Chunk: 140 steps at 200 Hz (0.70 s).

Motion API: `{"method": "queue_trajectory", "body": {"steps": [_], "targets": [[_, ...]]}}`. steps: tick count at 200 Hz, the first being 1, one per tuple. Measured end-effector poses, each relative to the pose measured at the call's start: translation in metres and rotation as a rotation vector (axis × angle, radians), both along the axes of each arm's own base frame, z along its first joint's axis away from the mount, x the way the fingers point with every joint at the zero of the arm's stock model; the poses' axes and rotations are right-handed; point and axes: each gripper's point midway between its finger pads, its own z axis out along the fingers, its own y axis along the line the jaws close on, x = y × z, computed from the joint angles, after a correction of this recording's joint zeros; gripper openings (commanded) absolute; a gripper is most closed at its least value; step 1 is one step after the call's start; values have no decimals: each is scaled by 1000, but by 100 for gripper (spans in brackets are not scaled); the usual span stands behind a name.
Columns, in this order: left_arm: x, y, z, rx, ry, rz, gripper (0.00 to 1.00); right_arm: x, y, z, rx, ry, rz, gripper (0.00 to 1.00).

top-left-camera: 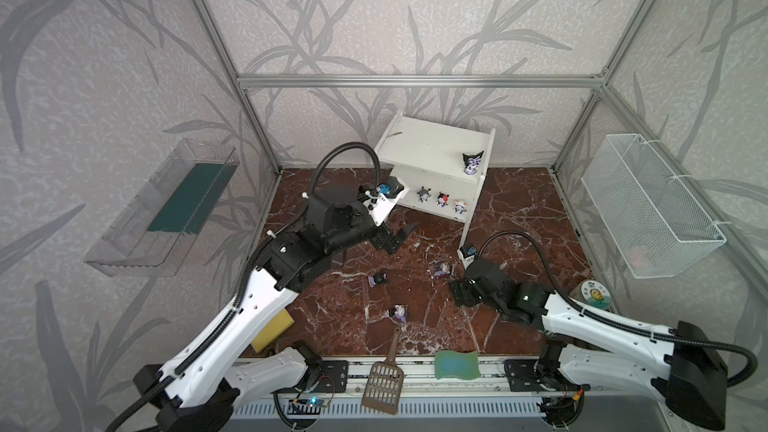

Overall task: Place and organize the plastic toys onto the shelf
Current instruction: 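Open the left gripper and draw it back from the top shelf, then lower the open right gripper onto the Kuromi figure with gray bow near the shelf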

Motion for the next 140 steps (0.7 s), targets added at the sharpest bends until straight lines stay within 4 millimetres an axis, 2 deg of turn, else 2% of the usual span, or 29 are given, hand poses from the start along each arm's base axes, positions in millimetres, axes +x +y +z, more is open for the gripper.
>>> {"method": "queue_trajectory", "body": {"steps": [17, 34, 53, 83, 113, 140], "targets": [[-11, 14, -14, -41, 33, 45, 99, 13, -7, -16, 10, 64, -46, 69], [-22, 26, -27, -80, 66, 79, 99, 26, -21, -32, 16, 121, -110, 57], [-32, 37, -38, -116, 94, 106, 99, 33, -28, -42, 17, 154, -150, 43], [-43, 48, -54, -154, 128, 134, 99, 43, -24, -58, 46, 184, -177, 37], [-45, 50, -59, -165, 148, 145, 99, 50, -16, -78, 54, 226, -184, 36], [-44, 49, -62, -160, 162, 146, 99, 63, -4, -78, 90, 205, -170, 36]]}}
